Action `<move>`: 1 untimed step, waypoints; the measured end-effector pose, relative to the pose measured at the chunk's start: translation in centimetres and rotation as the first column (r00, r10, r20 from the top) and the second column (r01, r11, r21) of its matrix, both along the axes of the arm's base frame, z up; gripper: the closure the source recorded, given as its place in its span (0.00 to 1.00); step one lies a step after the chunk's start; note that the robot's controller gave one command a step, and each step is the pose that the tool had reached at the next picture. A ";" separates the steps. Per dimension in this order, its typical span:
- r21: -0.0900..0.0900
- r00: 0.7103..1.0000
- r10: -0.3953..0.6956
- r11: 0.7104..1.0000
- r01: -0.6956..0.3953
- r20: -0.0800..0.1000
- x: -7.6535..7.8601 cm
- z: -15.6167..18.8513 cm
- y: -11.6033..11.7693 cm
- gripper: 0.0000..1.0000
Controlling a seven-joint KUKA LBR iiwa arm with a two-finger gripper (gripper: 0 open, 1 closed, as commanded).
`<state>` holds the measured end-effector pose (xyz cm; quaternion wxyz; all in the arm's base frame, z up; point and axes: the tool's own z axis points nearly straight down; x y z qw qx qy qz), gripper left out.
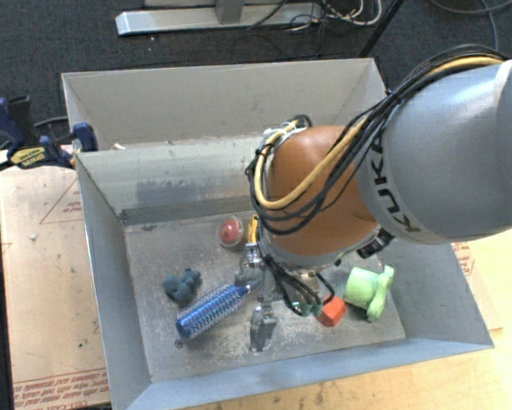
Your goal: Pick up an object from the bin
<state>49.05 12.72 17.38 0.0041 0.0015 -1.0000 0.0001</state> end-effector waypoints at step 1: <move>0.002 0.928 0.373 0.928 -0.373 0.009 5.0 -5.0 4.2 0.00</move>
Offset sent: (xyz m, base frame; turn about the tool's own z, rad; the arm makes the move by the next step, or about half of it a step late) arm 0.0498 0.0407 -0.0487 -0.3826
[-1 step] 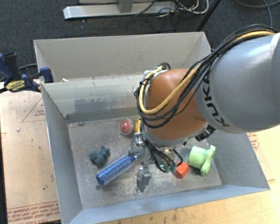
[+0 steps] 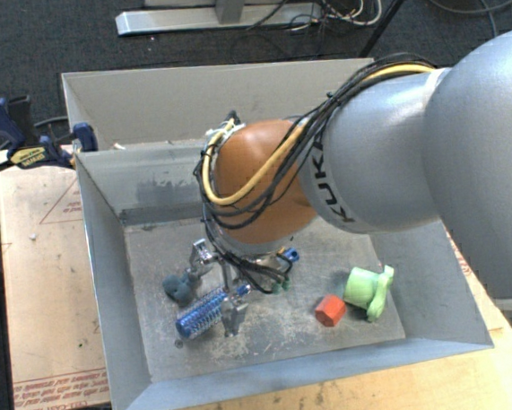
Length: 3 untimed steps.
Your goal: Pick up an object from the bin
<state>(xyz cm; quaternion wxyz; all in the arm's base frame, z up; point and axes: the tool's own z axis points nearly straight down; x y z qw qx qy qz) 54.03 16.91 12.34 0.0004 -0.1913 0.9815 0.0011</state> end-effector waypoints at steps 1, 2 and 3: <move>-0.002 0.968 0.249 0.968 -0.249 -0.002 -1.4 0.2 -0.9 0.00; -0.001 0.921 0.390 0.921 -0.390 0.001 -0.6 -1.1 -1.6 0.00; 0.002 0.955 0.298 0.955 -0.298 0.007 -1.0 -4.9 -2.3 0.00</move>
Offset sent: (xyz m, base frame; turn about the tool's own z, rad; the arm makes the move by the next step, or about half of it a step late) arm -0.0135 -0.0094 0.0030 -0.2544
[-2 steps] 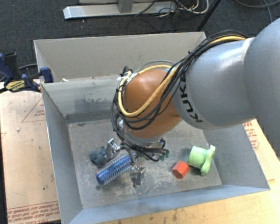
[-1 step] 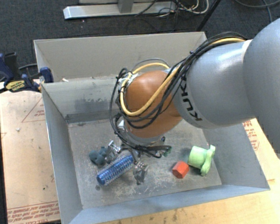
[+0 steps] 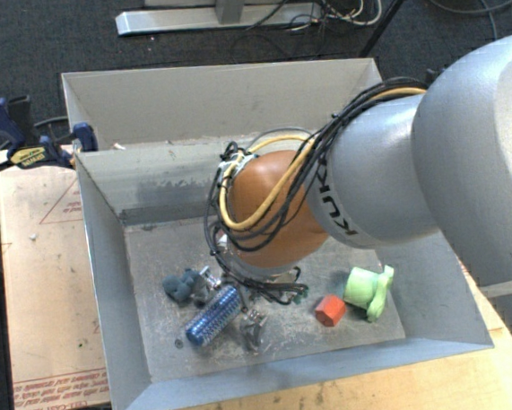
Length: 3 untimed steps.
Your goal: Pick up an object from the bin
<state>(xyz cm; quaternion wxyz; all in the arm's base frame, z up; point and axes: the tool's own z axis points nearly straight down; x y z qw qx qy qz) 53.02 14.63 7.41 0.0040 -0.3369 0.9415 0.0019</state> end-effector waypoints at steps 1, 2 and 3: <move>-0.003 1.000 -0.002 1.000 0.002 -0.004 0.1 0.2 0.1 0.00; -0.001 1.000 -0.003 1.000 0.003 0.000 0.3 0.4 0.2 1.00; -0.003 1.000 -0.005 1.000 0.005 -0.002 0.3 4.1 0.3 1.00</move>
Offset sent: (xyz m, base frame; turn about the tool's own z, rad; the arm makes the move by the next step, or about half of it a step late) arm 0.0000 0.0000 0.0000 0.0000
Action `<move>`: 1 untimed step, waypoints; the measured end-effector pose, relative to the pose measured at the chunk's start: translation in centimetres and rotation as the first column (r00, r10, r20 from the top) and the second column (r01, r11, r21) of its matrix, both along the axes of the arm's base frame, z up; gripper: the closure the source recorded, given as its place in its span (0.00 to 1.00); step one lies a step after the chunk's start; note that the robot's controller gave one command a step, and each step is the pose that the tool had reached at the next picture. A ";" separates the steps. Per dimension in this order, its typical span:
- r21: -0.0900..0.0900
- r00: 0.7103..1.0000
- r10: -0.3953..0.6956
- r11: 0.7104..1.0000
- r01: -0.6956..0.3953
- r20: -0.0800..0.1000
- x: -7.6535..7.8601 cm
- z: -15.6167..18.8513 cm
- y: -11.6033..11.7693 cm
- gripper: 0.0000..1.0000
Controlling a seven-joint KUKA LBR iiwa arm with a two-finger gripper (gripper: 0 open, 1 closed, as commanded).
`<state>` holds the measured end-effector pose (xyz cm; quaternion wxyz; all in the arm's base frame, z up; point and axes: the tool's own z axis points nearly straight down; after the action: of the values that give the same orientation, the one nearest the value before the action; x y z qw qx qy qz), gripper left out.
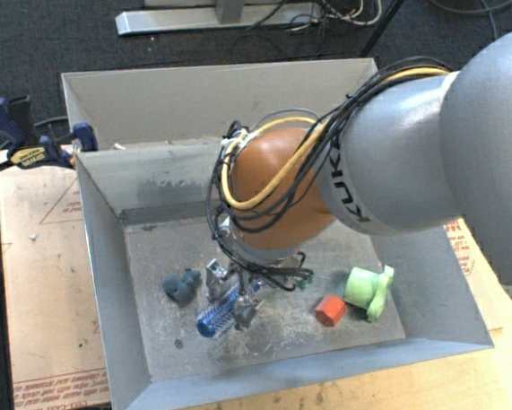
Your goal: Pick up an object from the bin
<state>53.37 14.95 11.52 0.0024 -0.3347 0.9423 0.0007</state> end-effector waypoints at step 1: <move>-0.001 1.000 -0.003 1.000 0.003 -0.003 0.0 0.8 0.1 1.00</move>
Offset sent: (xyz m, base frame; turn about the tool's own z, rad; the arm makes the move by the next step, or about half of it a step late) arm -0.0002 0.0001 0.0087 0.0000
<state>53.36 15.02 12.34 0.0011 -0.3335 0.9428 0.0008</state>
